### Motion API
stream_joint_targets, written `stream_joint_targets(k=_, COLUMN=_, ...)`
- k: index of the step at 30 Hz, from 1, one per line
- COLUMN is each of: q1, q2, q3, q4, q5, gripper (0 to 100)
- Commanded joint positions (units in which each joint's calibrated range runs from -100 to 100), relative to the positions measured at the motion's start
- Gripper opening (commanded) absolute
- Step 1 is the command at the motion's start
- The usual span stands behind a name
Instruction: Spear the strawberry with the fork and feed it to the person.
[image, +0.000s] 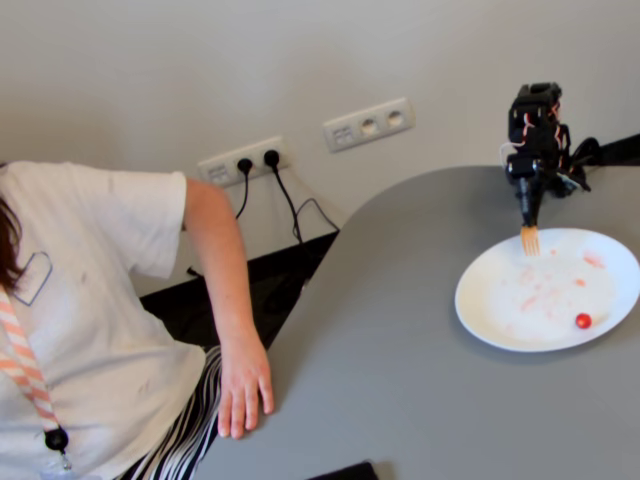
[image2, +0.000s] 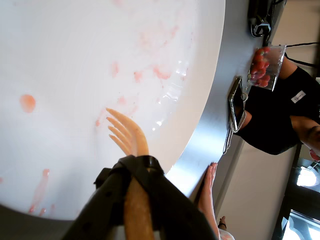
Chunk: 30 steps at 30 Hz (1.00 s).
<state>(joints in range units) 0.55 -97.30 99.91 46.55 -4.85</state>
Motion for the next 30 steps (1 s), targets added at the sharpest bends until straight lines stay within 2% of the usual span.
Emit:
stream_joint_targets(k=1, q1=-0.1, q2=-0.24, q3=-0.18, q4=0.1, q5=0.18, gripper=1)
stream_joint_targets(k=23, q1=0.8, q2=-1.51, q3=-0.18, q4=-0.59, q5=0.23, gripper=1)
stream_joint_targets(k=26, q1=0.72, q2=-1.77, q3=-6.49, q4=-0.33, q5=0.34, gripper=1)
stream_joint_targets(k=30, q1=-2.63, q2=-0.24, q3=-26.06, q4=-1.12, q5=0.29, gripper=1)
